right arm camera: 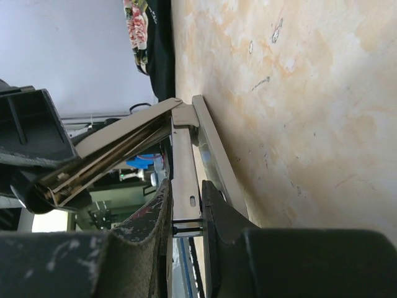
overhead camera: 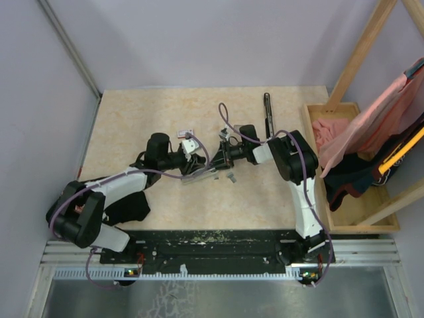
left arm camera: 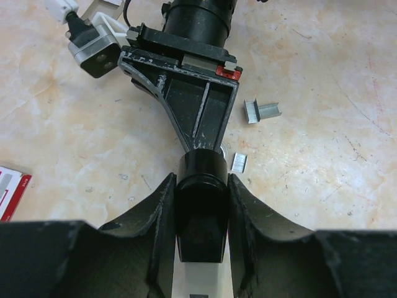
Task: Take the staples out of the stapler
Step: Unload the staple at the center of the board.
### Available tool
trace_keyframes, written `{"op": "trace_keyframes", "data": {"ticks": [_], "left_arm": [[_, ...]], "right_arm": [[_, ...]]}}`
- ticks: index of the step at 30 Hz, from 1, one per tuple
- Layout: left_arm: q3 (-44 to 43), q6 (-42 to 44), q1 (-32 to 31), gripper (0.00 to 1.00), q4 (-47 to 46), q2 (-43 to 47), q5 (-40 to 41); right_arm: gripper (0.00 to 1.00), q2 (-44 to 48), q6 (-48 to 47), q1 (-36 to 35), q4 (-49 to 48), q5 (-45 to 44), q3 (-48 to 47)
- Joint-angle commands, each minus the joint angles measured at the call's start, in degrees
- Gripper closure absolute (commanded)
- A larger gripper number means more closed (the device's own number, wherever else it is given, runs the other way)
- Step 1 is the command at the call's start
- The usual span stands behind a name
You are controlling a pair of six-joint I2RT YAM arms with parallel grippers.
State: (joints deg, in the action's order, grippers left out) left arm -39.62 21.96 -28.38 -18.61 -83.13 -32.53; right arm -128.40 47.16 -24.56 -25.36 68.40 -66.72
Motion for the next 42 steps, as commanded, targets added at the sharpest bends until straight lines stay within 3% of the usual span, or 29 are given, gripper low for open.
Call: {"op": "trace_keyframes", "data": {"ticks": [1,9,20,31,42], "left_arm": [[-5.5,3.4,4.4,1.0,0.0,5.1,-3.3],[-3.9,9.0,12.6,1.0,10.5,11.3,-8.9],[0.7,17.5,21.4,1.0,23.7,18.1,-8.5],[5.3,30.6,23.4,1.0,35.2,19.0,-1.7],[7.6,35.6,24.0,1.0,36.5,15.3,3.1]], "right_arm": [[1.0,3.1,-1.2,0.9,-0.2,-1.7,1.7],[1.0,3.7,-2.5,4.7,0.8,-2.6,1.3],[1.0,3.2,-5.8,6.5,4.5,-3.3,0.2],[1.0,3.1,-6.5,7.2,5.4,-2.9,-0.3],[1.0,3.2,-6.1,7.4,5.1,-1.9,-0.7]]}}
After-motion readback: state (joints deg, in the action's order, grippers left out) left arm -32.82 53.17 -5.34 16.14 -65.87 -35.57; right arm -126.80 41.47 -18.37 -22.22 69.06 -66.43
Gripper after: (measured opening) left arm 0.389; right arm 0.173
